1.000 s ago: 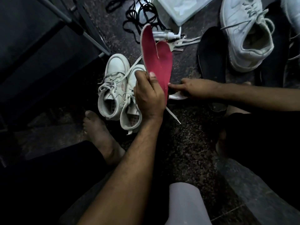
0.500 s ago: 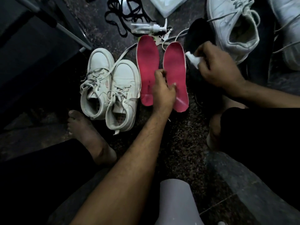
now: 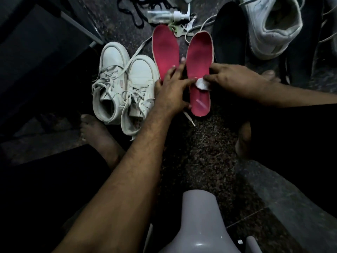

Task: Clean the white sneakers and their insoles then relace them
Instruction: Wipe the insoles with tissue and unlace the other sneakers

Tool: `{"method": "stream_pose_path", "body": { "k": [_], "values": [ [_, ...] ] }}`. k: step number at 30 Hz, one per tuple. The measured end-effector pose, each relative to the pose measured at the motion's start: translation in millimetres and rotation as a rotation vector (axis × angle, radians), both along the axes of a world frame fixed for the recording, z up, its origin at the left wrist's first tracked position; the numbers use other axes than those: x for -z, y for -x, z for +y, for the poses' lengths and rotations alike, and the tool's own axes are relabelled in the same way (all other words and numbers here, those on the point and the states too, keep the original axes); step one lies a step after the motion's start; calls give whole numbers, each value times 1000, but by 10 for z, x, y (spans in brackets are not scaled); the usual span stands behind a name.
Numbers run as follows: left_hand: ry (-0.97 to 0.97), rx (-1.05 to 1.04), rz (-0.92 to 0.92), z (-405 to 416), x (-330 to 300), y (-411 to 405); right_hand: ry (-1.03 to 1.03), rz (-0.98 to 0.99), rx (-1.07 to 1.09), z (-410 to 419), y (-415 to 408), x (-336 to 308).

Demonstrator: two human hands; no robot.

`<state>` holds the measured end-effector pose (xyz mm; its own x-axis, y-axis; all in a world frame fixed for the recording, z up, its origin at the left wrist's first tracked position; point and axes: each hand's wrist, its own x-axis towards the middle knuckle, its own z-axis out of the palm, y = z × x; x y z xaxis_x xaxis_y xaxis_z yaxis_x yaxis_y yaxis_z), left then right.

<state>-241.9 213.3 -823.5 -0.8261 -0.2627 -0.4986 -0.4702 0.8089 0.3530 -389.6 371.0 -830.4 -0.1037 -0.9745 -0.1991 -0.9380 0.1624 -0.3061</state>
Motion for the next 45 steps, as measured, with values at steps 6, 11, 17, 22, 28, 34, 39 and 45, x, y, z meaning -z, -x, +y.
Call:
{"method": "stream_pose_path", "body": {
  "k": [6, 11, 17, 22, 28, 34, 39, 45],
  "values": [
    [71, 102, -35, 116, 86, -80, -19, 65, -384, -11, -260, 2],
    [136, 119, -32, 166, 98, -40, -112, -80, -335, -81, -289, -12],
    [124, 89, -27, 208, 95, -59, -252, -232, -362, -170, -60, -98],
    [97, 56, -26, 220, 103, -68, 21, -252, -115, -164, -20, -167],
    [94, 28, 3, 249, 149, -131, -17, -243, 11, -64, -167, -20],
    [20, -44, 21, 221, 161, -145, -93, -179, -424, 5, -306, -108],
    [9, -59, -1, 244, 158, -113, -15, -34, -265, -85, -94, -127],
    [-9, -24, -37, 234, 174, -107, 60, -25, -529, 10, -121, -87]
  ]
}}
